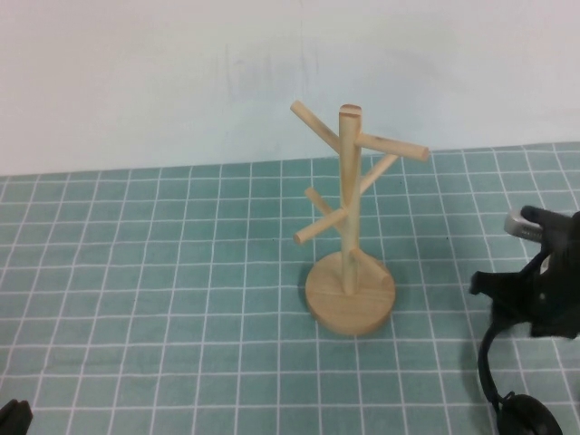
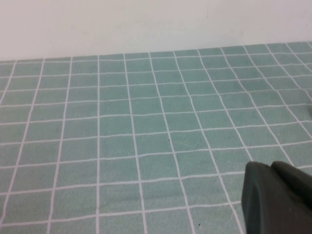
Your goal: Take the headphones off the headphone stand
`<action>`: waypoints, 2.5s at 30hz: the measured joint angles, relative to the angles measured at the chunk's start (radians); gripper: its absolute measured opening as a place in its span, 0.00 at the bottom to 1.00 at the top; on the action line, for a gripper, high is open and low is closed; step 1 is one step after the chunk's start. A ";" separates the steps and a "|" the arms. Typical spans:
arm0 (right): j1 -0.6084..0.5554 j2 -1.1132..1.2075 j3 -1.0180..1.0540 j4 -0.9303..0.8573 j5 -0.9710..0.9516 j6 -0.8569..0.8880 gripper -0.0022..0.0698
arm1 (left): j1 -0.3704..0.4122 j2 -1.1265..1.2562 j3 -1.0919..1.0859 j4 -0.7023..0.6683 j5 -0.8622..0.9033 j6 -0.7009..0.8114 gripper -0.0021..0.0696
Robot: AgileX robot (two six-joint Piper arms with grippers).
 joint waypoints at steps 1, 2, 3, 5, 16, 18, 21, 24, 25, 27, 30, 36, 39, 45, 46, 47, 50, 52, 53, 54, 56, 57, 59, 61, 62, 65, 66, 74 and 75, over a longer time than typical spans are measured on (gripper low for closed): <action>-0.004 -0.006 -0.015 -0.058 0.034 0.000 0.54 | 0.000 0.000 0.000 0.000 0.000 0.000 0.02; -0.006 -0.016 -0.039 -0.135 0.088 -0.002 0.55 | 0.000 0.000 0.000 0.000 0.000 0.000 0.02; -0.008 -0.027 -0.069 -0.215 0.150 -0.004 0.55 | 0.000 0.000 0.000 0.000 0.000 0.000 0.02; -0.008 -0.049 -0.129 -0.355 0.274 -0.005 0.54 | 0.000 0.000 0.000 0.000 0.000 0.000 0.02; -0.010 -0.347 -0.368 -0.676 0.607 -0.068 0.24 | 0.000 0.000 0.000 0.000 0.000 0.000 0.02; -0.010 -0.436 -0.368 -0.611 0.587 -0.084 0.14 | 0.000 0.000 0.000 0.000 0.000 0.000 0.02; -0.010 -0.553 -0.368 -0.490 0.574 -0.140 0.05 | 0.000 0.000 0.000 0.000 0.000 0.000 0.02; -0.019 -0.789 -0.356 -0.345 0.571 -0.228 0.03 | 0.000 0.000 0.000 0.000 0.000 0.000 0.02; -0.010 -0.708 -0.346 -0.303 0.571 -0.259 0.03 | 0.000 0.000 0.000 0.000 0.000 0.000 0.02; -0.010 -0.788 -0.319 -0.208 0.571 -0.314 0.02 | 0.000 0.000 0.000 0.000 0.000 0.000 0.02; -0.010 -0.900 -0.258 -0.091 0.571 -0.369 0.02 | 0.000 0.000 0.000 0.000 0.000 0.000 0.02; -0.019 -1.206 -0.128 -0.001 0.591 -0.430 0.02 | 0.000 0.000 0.000 0.000 0.000 0.000 0.02; -0.019 -1.275 -0.089 0.001 0.631 -0.434 0.02 | 0.000 0.000 0.000 0.000 0.000 0.000 0.02; -0.019 -1.347 -0.080 -0.005 0.683 -0.437 0.02 | 0.000 0.000 0.000 0.000 0.000 0.000 0.02; -0.019 -1.347 -0.080 -0.007 0.684 -0.437 0.02 | 0.000 0.000 0.000 0.000 0.000 0.000 0.02; -0.019 -1.347 -0.080 -0.007 0.687 -0.437 0.02 | 0.000 0.000 0.000 0.000 0.000 0.000 0.02; -0.019 -1.347 -0.080 -0.008 0.691 -0.437 0.02 | 0.000 0.000 0.000 0.000 0.000 0.000 0.02; -0.019 -1.347 -0.080 -0.008 0.691 -0.437 0.02 | 0.000 0.000 0.000 0.000 0.000 0.000 0.02; -0.019 -1.347 -0.080 -0.008 0.691 -0.437 0.02 | 0.000 0.000 0.000 0.000 0.000 0.000 0.02; -0.019 -1.347 -0.080 -0.008 0.691 -0.437 0.02 | 0.000 0.000 0.000 0.000 0.000 0.000 0.02; -0.019 -1.347 -0.078 -0.010 0.691 -0.437 0.02 | 0.000 0.000 0.000 0.000 0.000 0.000 0.02; -0.019 -1.354 -0.078 -0.010 0.691 -0.437 0.02 | 0.000 0.000 0.000 0.000 0.000 0.000 0.02; -0.019 -1.369 -0.078 -0.012 0.691 -0.437 0.02 | 0.000 0.000 0.000 0.000 0.000 0.000 0.02; -0.019 -1.393 -0.078 -0.023 0.689 -0.442 0.02 | 0.000 0.000 0.000 0.000 0.000 0.000 0.02; -0.019 -1.411 -0.076 -0.032 0.683 -0.448 0.02 | 0.000 0.000 0.000 0.000 0.000 0.000 0.02; -0.051 -1.487 -0.049 -0.060 0.639 -0.450 0.02 | 0.000 0.000 0.000 0.000 0.000 0.000 0.02; -0.073 -1.524 -0.026 -0.062 0.612 -0.450 0.02 | 0.000 0.000 0.000 0.000 0.000 0.000 0.02; -0.304 -1.826 0.360 -0.043 0.322 -0.450 0.02 | 0.000 0.000 0.000 0.000 0.000 0.000 0.02; -0.324 -1.855 0.413 -0.042 0.286 -0.450 0.02 | 0.000 0.000 0.000 0.000 0.000 0.000 0.02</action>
